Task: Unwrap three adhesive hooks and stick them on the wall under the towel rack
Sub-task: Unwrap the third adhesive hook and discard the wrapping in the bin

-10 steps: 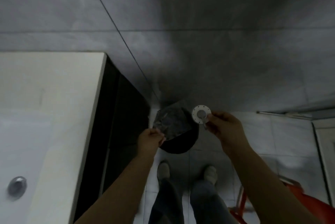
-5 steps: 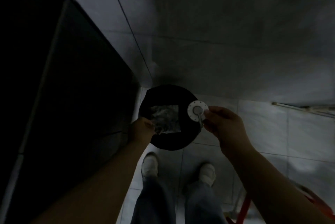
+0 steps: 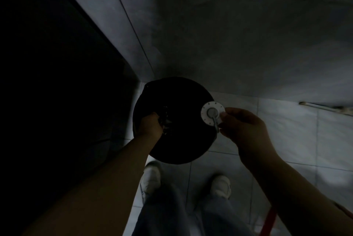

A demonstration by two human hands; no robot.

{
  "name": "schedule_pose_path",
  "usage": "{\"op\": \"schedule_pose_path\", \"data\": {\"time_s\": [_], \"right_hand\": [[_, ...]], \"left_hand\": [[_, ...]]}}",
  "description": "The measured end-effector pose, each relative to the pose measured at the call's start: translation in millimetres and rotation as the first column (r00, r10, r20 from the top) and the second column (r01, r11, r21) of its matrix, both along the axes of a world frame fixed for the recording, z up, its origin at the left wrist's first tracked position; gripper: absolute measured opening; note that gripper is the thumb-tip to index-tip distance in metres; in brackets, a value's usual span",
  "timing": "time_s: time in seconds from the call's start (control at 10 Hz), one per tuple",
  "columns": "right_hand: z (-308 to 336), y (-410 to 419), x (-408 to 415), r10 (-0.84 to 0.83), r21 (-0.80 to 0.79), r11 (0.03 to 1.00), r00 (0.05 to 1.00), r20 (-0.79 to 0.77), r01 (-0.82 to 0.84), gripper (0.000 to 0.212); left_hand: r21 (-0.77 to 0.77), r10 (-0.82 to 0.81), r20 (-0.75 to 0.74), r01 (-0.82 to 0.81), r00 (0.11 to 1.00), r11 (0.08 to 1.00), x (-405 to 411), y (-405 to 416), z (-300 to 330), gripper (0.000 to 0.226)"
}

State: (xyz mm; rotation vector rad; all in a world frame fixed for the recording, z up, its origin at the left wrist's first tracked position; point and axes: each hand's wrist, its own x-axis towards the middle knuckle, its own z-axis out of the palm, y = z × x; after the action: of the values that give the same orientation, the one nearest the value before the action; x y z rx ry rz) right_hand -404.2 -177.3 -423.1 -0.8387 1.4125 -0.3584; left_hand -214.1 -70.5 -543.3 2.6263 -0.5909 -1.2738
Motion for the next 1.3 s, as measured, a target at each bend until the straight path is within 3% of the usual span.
{"op": "schedule_pose_path", "data": {"time_s": [0.2,0.3,0.4,0.5,0.6,0.8,0.9,1.1,1.2,1.3], "right_hand": [[7,4,-3,0.012,0.023,1.0,0.999,-0.031,-0.012,0.022],[15,10,-2,0.01,0.028,1.0,0.999,-0.035,-0.009,0.02],[25,18,-2,0.0,0.047,0.999,0.999,-0.04,0.002,0.016],[39,27,2,0.016,0.041,0.999,1.0,-0.024,-0.015,0.006],[48,37,8,0.08,-0.07,0.994,0.995,-0.065,-0.085,0.014],[72,56,16,0.346,-0.388,0.842,0.927,-0.145,-0.375,0.026],[82,59,17,0.402,-0.568,0.658,0.868,-0.29,-0.495,0.026],[95,51,19,0.44,-0.733,0.432,0.832,-0.338,-0.526,0.022],[101,49,23,0.46,-0.745,0.42,0.829,-0.317,-0.518,0.019],[109,43,28,0.493,-0.724,0.493,0.841,-0.224,-0.482,0.017]], "left_hand": [[0.067,0.032,-0.162,-0.022,0.986,0.998,-3,9,15,0.039],[0.034,0.108,-0.246,-0.102,0.963,0.994,-10,17,44,0.023],[0.022,0.317,-0.416,-0.339,0.852,0.94,-21,22,81,0.019],[0.08,0.538,-0.579,-0.614,0.613,0.786,-35,27,115,0.014],[0.137,0.653,-0.668,-0.804,0.357,0.579,-48,37,146,0.016],[0.131,0.596,-0.781,-0.885,0.185,0.446,-60,36,195,0.036],[0.12,0.529,-0.837,-0.895,0.142,0.43,-58,30,213,0.041],[0.018,0.448,-0.858,-0.857,0.252,0.515,-52,18,228,0.046],[-0.092,0.424,-0.835,-0.848,0.351,0.521,-48,14,229,0.051],[-0.223,0.391,-0.79,-0.816,0.472,0.534,-42,12,233,0.057]]}}
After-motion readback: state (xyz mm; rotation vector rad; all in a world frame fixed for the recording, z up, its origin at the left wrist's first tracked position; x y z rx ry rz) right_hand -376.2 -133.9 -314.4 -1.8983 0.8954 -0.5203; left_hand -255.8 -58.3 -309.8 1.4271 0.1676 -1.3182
